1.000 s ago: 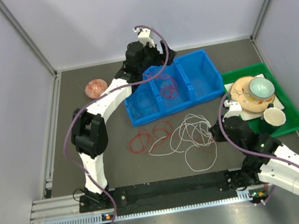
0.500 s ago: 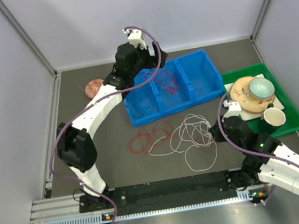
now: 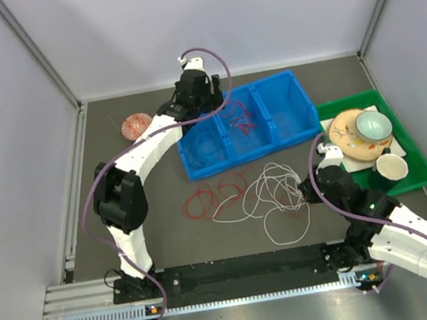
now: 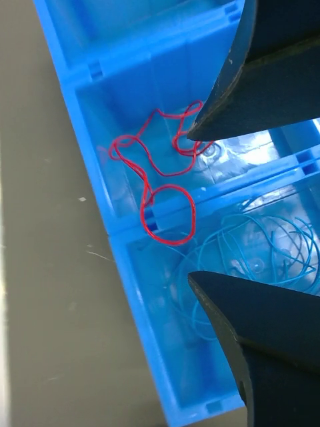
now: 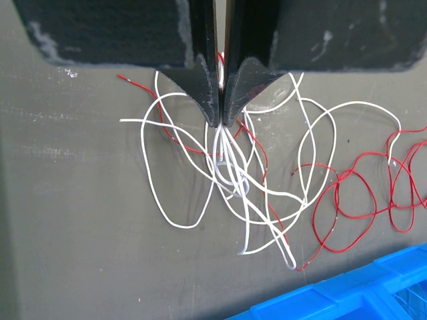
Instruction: Untangle the cables
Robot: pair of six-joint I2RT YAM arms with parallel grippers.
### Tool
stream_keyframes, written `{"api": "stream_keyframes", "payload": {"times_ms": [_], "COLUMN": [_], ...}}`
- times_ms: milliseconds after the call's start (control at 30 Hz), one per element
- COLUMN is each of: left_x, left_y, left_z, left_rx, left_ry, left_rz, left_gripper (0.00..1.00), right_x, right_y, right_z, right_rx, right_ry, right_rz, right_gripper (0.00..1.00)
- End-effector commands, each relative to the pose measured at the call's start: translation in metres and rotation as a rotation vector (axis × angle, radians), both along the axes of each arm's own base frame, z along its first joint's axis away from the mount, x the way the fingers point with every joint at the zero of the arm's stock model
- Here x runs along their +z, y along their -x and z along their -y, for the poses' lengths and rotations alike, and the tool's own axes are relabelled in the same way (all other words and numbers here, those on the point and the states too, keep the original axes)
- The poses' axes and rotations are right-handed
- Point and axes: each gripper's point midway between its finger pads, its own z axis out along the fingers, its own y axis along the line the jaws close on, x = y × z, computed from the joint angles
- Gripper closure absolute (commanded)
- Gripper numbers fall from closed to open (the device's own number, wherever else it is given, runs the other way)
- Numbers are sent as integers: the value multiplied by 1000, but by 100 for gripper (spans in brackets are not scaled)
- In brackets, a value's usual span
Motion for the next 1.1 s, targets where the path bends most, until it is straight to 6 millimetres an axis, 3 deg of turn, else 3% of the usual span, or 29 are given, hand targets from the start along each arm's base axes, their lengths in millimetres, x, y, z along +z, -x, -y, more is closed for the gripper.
{"api": "stream_keyframes", "payload": {"times_ms": [0,133,300,333,367,433,467,567,733,867,1067], "left_x": [3,-13,-24,-24,-26,-30,-31,-30,-37,-36,-30], "left_y": [-16,-24,-29,-32,-32,-35,-36,-39,-39,-38,-35], "left_z": [-12,-20,-9,-9,-7,-4,-4,0,7,10,8], "left_rx": [91,103,39,36,25,17,16,5,-20,-31,-33], "left_ry": [100,159,223,230,236,237,238,249,269,283,279], "left_rz": [-27,-89,-120,-124,-133,-140,-141,-141,-165,-168,-156], "left_gripper": [17,19,27,28,29,30,31,35,47,69,83], "right_x": [14,14,14,14,15,16,16,16,19,16,16], "right_y": [-5,-5,-5,-6,-6,-6,-7,-7,-8,-8,-8], "right_z": [-3,-4,-4,-4,-4,-4,-4,-3,-2,-2,-2], "right_rx": [-3,-1,0,2,0,-3,-5,-10,-14,-13,-16], "right_ry": [-34,-31,-31,-28,-32,-29,-29,-28,-27,-22,-24], "right_rz": [36,33,31,31,32,34,35,37,44,36,38], "right_gripper": [100,100,98,90,63,44,30,17,14,14,14]}}
